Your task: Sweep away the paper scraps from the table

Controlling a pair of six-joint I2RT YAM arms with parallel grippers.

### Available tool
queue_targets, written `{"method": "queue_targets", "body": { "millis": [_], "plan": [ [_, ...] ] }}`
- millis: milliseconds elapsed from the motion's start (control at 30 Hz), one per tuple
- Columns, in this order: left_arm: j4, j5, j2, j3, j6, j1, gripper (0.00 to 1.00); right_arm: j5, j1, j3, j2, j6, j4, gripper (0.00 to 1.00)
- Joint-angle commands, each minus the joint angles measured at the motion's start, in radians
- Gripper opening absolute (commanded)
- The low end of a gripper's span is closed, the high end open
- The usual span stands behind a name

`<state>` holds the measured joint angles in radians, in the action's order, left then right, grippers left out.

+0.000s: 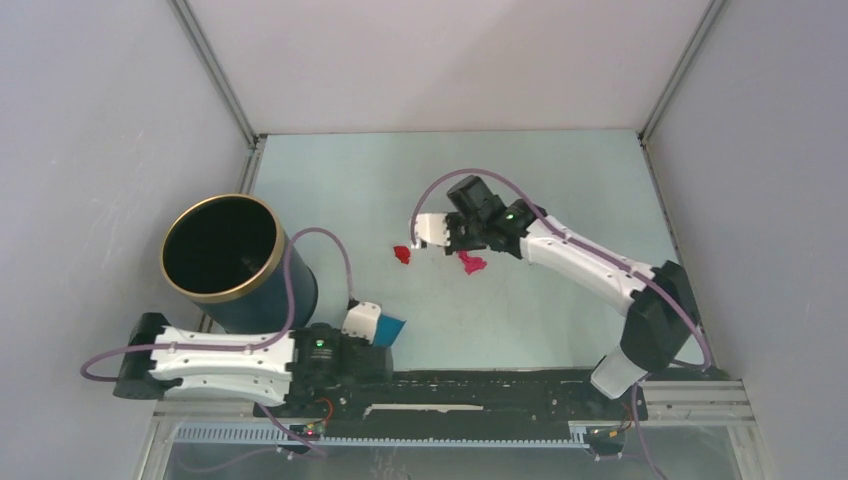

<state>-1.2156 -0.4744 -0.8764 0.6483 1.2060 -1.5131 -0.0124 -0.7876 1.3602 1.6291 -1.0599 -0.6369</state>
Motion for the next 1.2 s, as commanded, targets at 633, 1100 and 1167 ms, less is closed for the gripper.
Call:
{"method": "queue_targets", "body": {
  "millis": [633, 1100, 1167],
  "plan": [
    [0.258, 0.11, 0.003, -0.01, -0.071, 0.075, 0.0, 0.067, -0.098, 0.393, 0.277, 0.227, 0.089, 0.0],
    [0.266, 0.111, -0.029, -0.04, -0.115, 0.081, 0.0, -0.114, -0.118, 0.02, -0.007, 0.099, -0.186, 0.0],
    [0.279, 0.109, -0.071, -0.028, -0.147, 0.086, 0.0, -0.126, -0.109, -0.003, -0.089, 0.174, -0.209, 0.0]
  ]
}}
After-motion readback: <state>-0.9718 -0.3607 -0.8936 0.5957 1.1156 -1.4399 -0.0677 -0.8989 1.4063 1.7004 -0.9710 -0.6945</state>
